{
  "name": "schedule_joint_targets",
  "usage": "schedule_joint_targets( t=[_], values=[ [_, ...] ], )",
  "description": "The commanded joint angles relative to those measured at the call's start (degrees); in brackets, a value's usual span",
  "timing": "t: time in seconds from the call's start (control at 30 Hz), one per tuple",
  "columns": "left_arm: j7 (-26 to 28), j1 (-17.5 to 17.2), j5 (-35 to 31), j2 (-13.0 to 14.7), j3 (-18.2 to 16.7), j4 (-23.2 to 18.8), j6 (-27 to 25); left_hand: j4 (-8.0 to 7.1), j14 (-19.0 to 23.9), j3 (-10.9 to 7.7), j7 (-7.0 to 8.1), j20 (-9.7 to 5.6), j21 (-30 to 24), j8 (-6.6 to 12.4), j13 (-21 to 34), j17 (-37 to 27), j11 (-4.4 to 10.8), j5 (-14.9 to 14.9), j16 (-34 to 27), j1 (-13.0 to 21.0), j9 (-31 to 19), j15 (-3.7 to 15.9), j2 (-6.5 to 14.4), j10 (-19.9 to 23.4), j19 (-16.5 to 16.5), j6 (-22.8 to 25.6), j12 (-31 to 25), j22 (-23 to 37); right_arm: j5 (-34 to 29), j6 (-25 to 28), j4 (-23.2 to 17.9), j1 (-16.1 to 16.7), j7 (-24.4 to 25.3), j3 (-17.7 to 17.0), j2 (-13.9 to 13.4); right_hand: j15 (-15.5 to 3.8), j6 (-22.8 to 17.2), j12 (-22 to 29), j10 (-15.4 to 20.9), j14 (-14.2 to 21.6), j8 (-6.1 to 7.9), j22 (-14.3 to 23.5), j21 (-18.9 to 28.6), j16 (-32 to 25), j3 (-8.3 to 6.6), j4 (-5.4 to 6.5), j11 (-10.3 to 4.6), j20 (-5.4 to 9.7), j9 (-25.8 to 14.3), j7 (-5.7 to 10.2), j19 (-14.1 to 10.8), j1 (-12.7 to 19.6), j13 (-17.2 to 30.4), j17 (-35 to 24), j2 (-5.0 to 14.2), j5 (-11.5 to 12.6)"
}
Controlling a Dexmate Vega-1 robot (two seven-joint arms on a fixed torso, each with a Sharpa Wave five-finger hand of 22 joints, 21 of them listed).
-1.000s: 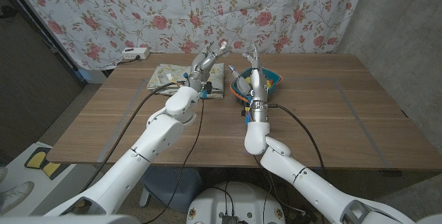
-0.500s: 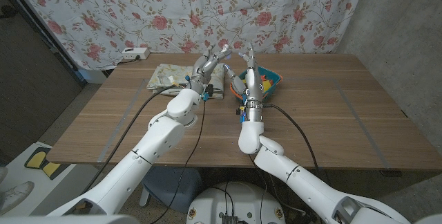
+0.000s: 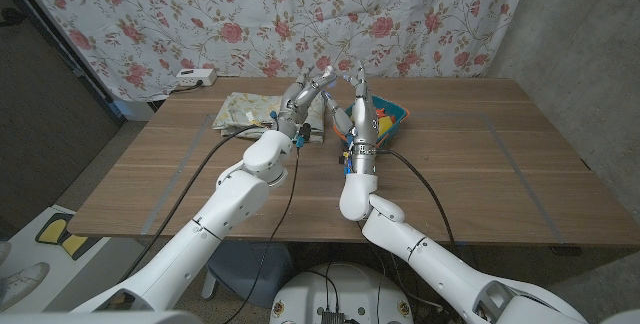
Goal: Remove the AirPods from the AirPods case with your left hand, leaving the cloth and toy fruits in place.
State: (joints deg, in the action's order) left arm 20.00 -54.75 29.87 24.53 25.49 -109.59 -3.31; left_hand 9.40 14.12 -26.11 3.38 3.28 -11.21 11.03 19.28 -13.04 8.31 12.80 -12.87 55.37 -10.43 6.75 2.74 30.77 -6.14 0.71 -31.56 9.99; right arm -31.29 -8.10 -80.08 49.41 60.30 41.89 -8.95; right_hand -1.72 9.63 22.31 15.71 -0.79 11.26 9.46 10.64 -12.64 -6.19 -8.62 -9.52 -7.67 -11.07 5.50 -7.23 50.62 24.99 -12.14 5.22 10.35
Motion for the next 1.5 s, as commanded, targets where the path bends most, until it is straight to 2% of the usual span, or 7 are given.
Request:
schedule_joint_targets(
  t=[0.03, 0.43, 0.73, 1.0, 1.13, 1.23, 1.5],
  values=[
    [0.11, -0.41, 0.20, -0.16, 0.20, -0.33, 0.31, -0.07, 0.03, 0.26, -0.04, 0.42, -0.09, -0.04, 7.65, -0.06, 3.89, 0.47, 0.17, 0.46, 0.05, -0.21, 0.69, 3.99, 0.06, -0.08, -8.03, 0.20, -0.52, 2.82, 0.42, -0.53, 0.23, 0.25, 0.80, -4.78, 2.20, 0.57, -0.87, 0.36, -0.25, 0.13, -0.01, 0.11, -0.58, -0.31, 0.36, -0.23, -0.13, -0.35, -0.02, 1.07, 0.65, -0.17, 0.13, 0.13],
    [-0.09, -0.50, 0.55, -0.33, 0.55, -0.04, 0.23, -0.13, -0.05, 0.35, -0.03, 0.42, -0.09, -0.06, 7.67, -0.05, 3.88, 0.57, 0.18, 0.45, 0.05, -0.27, 0.84, 3.89, 0.11, -0.14, -7.96, 0.20, -0.94, 2.86, 1.38, -1.33, 1.03, 0.73, 1.27, -4.48, 2.28, 1.99, -1.86, 0.53, -0.25, 0.14, -0.06, 0.00, -0.73, 0.03, 1.04, 0.16, -0.16, -0.12, 0.15, 1.23, 2.54, -0.68, 0.35, 0.00],
    [-0.24, -0.44, 0.79, -0.29, 0.61, 0.11, 0.20, -0.04, -0.04, 0.37, -0.02, 0.40, -0.09, -0.05, 7.69, 0.00, 3.88, 0.64, 0.19, 0.57, 0.05, -0.28, 0.81, 3.84, 0.12, -0.12, -7.92, 0.20, -1.72, 4.74, 1.21, -1.00, 2.86, 0.75, 2.08, -5.03, 0.91, 4.81, -0.61, 1.50, 0.09, 0.18, 0.04, -0.52, -0.19, 1.09, 0.26, 0.66, -0.16, 0.05, 0.04, -0.26, 4.94, -1.49, 0.44, -0.10],
    [-0.48, -0.16, 0.87, -0.37, 0.94, 0.34, 0.24, -0.09, -0.05, 0.40, -0.03, 0.39, -0.09, -0.06, 7.70, 0.01, 3.88, 0.70, 0.20, 0.55, 0.05, -0.25, 0.87, 3.84, 0.16, -0.13, -7.89, 0.20, -1.89, 5.35, 1.42, -1.05, 3.44, 0.88, 2.42, -5.50, 0.19, 6.65, -0.47, 2.28, 0.14, 0.21, 0.12, -0.85, -0.40, 1.16, -0.14, 0.89, -0.17, 0.26, -0.13, -0.16, 6.72, -1.96, 1.06, -0.01],
    [-0.61, -0.17, 1.13, -0.54, 1.07, 0.40, 0.32, -0.07, -0.04, 0.40, -0.07, 0.41, -0.09, -0.07, 7.71, 0.02, 3.88, 0.73, 0.19, 0.60, 0.04, -0.28, 0.91, 3.83, 0.17, -0.16, -7.87, 0.20, -2.06, 6.04, 1.38, -1.13, 3.16, 1.02, 2.43, -5.97, -0.10, 7.32, -0.73, 2.36, 0.16, 0.22, 0.06, -0.90, -0.60, 1.12, -0.54, 1.70, -0.16, 0.84, 0.08, 0.06, 7.50, -2.19, 1.44, 0.02],
    [-0.57, -0.16, 1.01, -0.40, 1.14, 0.28, 0.22, -0.05, -0.03, 0.41, -0.06, 0.43, -0.09, -0.06, 7.71, 0.04, 3.88, 0.75, 0.20, 0.62, 0.05, -0.28, 0.90, 3.80, 0.18, -0.15, -7.86, 0.20, -2.14, 6.44, 1.46, -1.22, 3.01, 1.13, 2.49, -5.21, -0.06, 8.55, -0.84, 2.55, 0.01, 0.23, 0.22, -0.93, -0.80, 0.72, 0.02, 0.56, -0.17, -0.04, -0.36, 0.69, 8.71, -2.42, 1.41, -0.03],
    [-0.94, -0.05, 1.37, -0.45, 1.41, 0.53, 0.13, -0.08, -0.01, 0.44, -0.06, 0.41, -0.11, -0.06, 7.73, 0.04, 3.86, 0.80, 0.19, 0.60, 0.05, -0.32, 0.94, 3.90, 0.16, -0.16, -7.88, 0.20, -2.26, 6.68, 1.90, -1.40, 3.23, 1.30, 2.58, -4.72, -0.06, 9.30, -1.74, 2.41, -0.08, 0.22, 0.20, -0.80, -0.96, 0.43, 0.38, 0.28, -0.18, -0.23, -0.47, 1.20, 9.71, -2.61, 1.34, -0.01]
  ],
)
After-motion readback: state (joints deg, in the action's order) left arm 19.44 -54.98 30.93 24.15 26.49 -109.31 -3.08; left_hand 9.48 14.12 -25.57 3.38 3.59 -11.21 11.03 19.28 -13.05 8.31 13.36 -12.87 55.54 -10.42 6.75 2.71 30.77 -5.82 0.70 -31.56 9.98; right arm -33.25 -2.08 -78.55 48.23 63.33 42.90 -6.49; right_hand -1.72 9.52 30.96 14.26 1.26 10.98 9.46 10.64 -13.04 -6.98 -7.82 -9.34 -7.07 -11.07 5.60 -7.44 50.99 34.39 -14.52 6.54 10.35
